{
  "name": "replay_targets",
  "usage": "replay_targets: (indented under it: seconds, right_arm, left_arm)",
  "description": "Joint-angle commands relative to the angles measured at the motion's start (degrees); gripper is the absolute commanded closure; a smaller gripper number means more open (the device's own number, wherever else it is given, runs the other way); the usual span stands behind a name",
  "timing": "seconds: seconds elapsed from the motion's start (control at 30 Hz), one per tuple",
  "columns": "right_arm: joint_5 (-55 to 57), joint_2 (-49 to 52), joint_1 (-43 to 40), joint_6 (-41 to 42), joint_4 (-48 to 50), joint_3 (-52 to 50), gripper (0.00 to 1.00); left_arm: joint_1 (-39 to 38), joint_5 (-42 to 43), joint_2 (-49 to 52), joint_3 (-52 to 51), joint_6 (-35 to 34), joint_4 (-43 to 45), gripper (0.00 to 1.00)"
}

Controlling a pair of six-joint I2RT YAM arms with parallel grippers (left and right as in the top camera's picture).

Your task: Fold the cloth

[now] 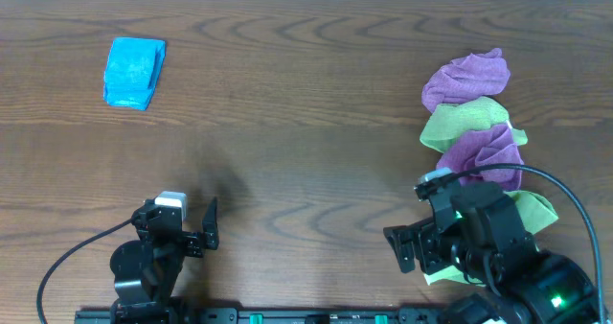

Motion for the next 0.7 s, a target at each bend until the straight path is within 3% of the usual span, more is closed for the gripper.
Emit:
replay_targets:
  seconds: [0.0, 0.1, 0.4, 0.5, 0.67]
  right_arm:
    - [1.11, -2.89, -1.55, 0.61, -0.07, -0.04, 0.01]
    - [13.81, -7.76, -6.60, 0.44, -0.72, -0.04, 0.01]
    - [18.05, -19.87, -18.23, -1.73, -2.89, -0.04, 0.01]
    - [18.95, -23.76, -19.63, -3.82, 2.60, -2.23, 0.01]
    - [13.64, -32.65, -22.36, -8.00, 15.82, -15.91, 0.01]
  left_arm:
    - [-0.22, -0.04, -0.48, -1.16, -0.22, -0.07, 0.05]
    - [-0.22, -0.04, -0.48, -1.16, -0.22, -0.07, 0.05]
    - [-0.22, -0.04, -0.48, -1.16, -0.22, -0.07, 0.04]
    - [-0.22, -0.04, -0.48, -1.16, -0.22, -0.07, 0.05]
    - [-0.22, -0.04, -0.48, -1.16, -0.22, -0.07, 0.05]
